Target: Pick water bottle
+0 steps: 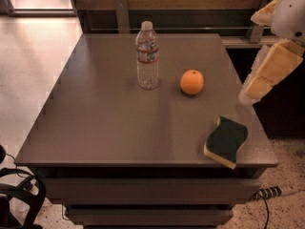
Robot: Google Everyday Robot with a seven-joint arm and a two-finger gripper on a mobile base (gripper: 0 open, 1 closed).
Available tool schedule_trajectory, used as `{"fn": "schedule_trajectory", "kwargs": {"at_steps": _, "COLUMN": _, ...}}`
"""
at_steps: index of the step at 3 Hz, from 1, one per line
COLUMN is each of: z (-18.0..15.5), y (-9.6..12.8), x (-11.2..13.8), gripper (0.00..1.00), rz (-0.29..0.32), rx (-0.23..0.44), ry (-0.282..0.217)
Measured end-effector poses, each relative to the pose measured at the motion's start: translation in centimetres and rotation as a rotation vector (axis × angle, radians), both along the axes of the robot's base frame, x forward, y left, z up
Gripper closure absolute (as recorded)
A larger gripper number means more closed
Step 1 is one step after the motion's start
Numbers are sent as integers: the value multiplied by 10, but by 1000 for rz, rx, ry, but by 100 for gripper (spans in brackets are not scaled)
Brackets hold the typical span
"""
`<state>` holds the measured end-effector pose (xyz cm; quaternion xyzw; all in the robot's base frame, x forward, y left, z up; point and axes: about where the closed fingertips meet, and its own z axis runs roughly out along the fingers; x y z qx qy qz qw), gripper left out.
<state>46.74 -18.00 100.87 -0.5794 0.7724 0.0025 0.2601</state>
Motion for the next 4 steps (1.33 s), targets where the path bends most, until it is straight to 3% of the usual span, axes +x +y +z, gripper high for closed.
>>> {"fn": "schedule_trajectory", "kwargs": {"at_steps": 2, "z": 13, "y": 71, "x": 50, "gripper": 0, "rz": 41, "rx": 298, "ry": -122}}
{"fn": "schedule_trajectory", "kwargs": {"at_steps": 3, "z": 24, "y": 80, "x": 62, "gripper": 0, "rz": 29, "rx": 348, "ry": -178}}
{"fn": "schedule_trajectory", "kwargs": {"at_steps": 4, "z": 24, "y": 80, "x": 62, "gripper": 0, "rz": 30, "rx": 346, "ry": -177}}
